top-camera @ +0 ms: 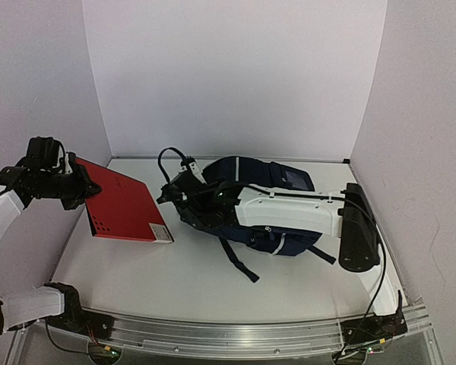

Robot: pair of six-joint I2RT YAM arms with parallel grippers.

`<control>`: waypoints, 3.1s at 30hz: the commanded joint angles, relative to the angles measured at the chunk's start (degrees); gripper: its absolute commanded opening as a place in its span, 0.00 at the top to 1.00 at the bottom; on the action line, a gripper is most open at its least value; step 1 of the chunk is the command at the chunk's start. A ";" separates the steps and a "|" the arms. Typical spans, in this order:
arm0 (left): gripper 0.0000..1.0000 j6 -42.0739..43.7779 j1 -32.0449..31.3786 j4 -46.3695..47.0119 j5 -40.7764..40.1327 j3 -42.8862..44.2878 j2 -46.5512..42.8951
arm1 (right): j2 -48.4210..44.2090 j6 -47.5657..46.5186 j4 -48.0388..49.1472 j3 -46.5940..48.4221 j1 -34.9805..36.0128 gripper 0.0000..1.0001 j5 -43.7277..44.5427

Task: Pack the student bag
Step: Pick up the student bag at the center of the board, then place the files in the student bag.

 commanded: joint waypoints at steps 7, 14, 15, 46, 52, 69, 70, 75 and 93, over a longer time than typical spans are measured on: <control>1.00 0.51 0.34 3.38 2.39 2.32 -0.85 | 8.04 -4.05 -5.44 9.48 -2.56 0.02 13.60; 1.00 0.92 0.33 3.27 3.04 3.48 0.07 | 6.36 -0.50 -7.51 5.46 -6.42 0.02 10.02; 1.00 1.04 0.33 3.27 3.26 4.05 0.08 | 5.49 0.70 -7.57 4.68 -7.43 0.02 7.52; 1.00 -11.83 0.23 28.78 37.63 4.28 2.89 | -29.84 2.50 15.43 -21.54 -13.56 1.00 -31.16; 1.00 -19.15 -2.04 37.47 37.85 -2.66 2.94 | -36.06 5.25 21.98 -28.26 -13.60 1.00 -32.08; 1.00 -22.44 -4.58 32.61 27.19 -11.71 -2.23 | -45.28 10.96 32.92 -36.78 -13.65 1.00 -24.97; 1.00 -22.22 -4.58 32.10 26.77 -11.78 -2.36 | -45.40 10.94 32.99 -36.83 -13.63 1.00 -24.99; 1.00 -20.44 -4.58 29.50 25.15 -11.73 -1.68 | -45.64 10.99 33.22 -37.18 -13.62 1.00 -24.73; 1.00 -16.32 -4.58 22.68 25.73 -11.05 -1.00 | -48.16 10.64 33.62 -38.14 -13.66 1.00 -21.13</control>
